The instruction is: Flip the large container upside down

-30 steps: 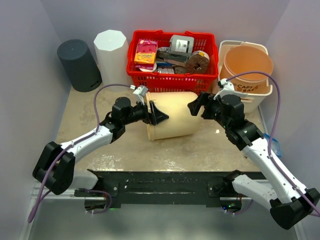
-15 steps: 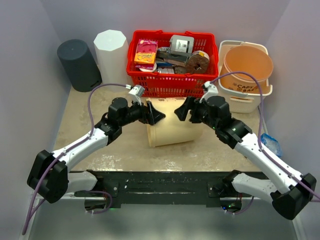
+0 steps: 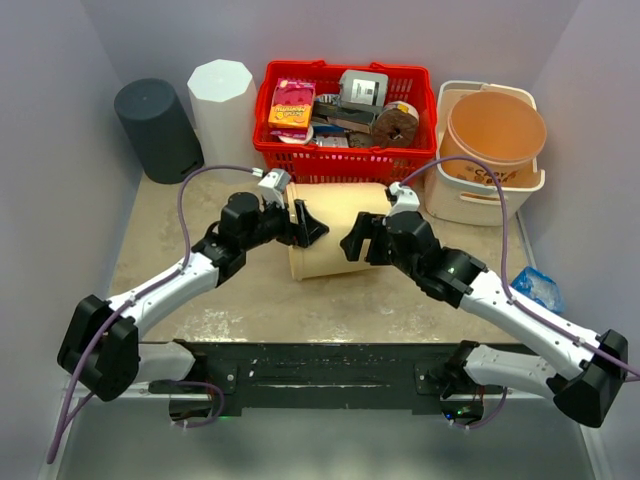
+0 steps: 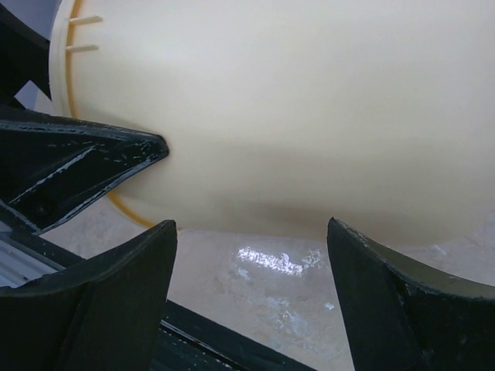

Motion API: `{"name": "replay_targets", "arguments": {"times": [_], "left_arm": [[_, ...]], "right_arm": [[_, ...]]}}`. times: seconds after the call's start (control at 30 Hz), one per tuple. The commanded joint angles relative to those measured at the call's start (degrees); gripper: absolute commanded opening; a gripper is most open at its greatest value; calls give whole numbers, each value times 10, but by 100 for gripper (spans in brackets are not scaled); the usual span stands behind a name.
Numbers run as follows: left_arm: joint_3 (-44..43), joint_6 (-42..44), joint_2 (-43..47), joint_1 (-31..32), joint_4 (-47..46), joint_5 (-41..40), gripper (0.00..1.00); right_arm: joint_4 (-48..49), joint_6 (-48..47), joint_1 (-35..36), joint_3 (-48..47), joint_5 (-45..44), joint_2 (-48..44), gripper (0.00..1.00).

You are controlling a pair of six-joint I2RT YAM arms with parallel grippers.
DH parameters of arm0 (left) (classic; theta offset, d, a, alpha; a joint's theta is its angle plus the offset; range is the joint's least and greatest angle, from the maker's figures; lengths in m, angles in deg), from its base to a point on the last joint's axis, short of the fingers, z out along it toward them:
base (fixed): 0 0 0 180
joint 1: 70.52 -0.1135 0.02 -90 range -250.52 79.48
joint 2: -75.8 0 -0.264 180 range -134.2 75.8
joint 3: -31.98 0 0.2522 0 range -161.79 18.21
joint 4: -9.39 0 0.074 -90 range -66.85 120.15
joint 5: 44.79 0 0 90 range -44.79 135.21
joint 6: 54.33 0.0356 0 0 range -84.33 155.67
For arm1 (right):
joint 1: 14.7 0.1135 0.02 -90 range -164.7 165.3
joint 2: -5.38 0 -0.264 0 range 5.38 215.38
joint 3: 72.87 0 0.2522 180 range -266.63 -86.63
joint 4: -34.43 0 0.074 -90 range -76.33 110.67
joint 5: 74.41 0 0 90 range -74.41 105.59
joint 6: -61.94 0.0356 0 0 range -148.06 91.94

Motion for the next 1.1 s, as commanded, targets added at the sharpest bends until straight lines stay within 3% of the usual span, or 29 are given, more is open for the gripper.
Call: {"name": "replay_targets", "arguments": {"times": [0.0,0.2,0.47,0.67,0.8,1.07], "left_arm": [[-23,-2,-14,2,-17,-5,86],[-36,1,4,1,-2,-2,87],[-75,37,73,0,95,-100,90],[-98,53,133,-10,186,-213,95],[-115,72,180,-26,254,-271,98],[-105,135,231,-70,363,-316,99]], "right_arm": [[24,19,22,-7,-11,-11,81],[95,65,58,16,-41,0,82],[120,55,61,16,-84,-1,82],[116,36,65,-39,-69,41,82],[108,26,107,-81,-92,86,82],[61,27,180,-182,-217,178,82]]}}
